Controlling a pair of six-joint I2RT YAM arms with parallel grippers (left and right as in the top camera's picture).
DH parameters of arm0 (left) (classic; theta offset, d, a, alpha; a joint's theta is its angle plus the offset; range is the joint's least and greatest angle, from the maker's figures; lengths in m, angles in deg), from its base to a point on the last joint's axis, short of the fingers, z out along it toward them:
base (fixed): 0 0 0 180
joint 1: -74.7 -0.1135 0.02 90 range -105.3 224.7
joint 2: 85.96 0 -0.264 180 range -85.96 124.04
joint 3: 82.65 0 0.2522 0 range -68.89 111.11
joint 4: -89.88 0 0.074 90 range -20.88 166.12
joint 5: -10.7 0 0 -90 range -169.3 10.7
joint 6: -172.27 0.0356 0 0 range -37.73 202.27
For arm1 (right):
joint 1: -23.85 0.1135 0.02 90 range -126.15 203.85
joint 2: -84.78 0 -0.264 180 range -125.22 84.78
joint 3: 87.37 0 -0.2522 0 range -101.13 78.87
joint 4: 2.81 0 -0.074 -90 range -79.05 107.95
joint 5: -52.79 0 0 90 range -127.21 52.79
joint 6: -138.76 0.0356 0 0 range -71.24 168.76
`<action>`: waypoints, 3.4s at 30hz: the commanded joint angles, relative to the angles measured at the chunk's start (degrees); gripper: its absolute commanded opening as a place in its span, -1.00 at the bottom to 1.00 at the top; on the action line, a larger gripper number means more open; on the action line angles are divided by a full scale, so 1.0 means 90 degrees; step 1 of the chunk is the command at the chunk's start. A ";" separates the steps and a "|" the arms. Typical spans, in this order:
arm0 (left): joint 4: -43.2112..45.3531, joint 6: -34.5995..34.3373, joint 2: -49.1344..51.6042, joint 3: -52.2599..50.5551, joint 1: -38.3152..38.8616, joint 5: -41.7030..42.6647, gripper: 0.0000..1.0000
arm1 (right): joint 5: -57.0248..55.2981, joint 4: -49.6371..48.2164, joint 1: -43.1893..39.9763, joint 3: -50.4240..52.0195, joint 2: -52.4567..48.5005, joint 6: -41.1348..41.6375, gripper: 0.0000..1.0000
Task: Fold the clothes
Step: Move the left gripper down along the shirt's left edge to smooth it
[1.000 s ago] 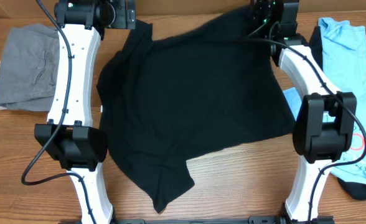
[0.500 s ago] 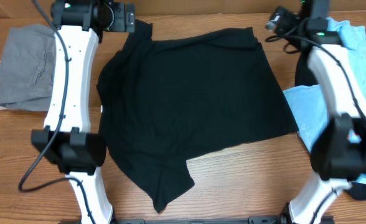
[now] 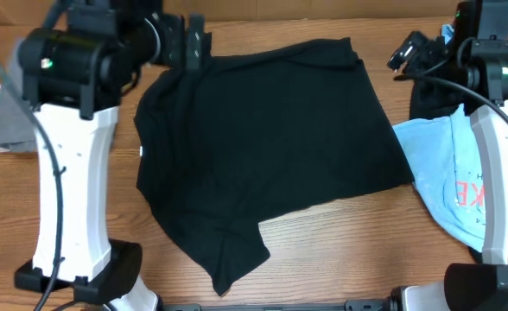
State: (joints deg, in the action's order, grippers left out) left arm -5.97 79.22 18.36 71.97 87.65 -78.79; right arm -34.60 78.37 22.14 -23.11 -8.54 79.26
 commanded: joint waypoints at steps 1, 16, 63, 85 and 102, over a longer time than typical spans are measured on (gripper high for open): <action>-0.0551 0.0032 0.0182 -0.0061 0.0155 0.0053 1.00 | 0.0007 0.0308 0.0053 -0.0022 0.0505 0.0114 1.00; -0.1637 -0.0748 -0.0393 -0.0675 0.0663 -0.0080 1.00 | -0.0073 0.2535 0.0053 0.0002 0.2212 -0.0610 1.00; 0.6295 -0.1732 -0.1936 -1.1560 -0.0962 -0.1047 1.00 | 0.0177 0.0483 0.0053 0.2259 0.2103 -0.1200 1.00; 0.6919 -0.0471 -0.1938 -1.0460 -0.2215 -0.0177 1.00 | 0.0177 0.0381 0.0051 0.2147 0.1447 -0.1151 1.00; -0.0682 -0.1090 -0.2042 -0.5884 -0.1773 0.0367 1.00 | 0.0406 0.2535 0.0051 0.1234 0.2074 -0.1030 1.00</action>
State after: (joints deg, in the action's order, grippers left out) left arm -9.64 72.88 0.83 18.07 69.60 -76.43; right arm -31.45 99.37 22.49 -11.22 8.58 69.10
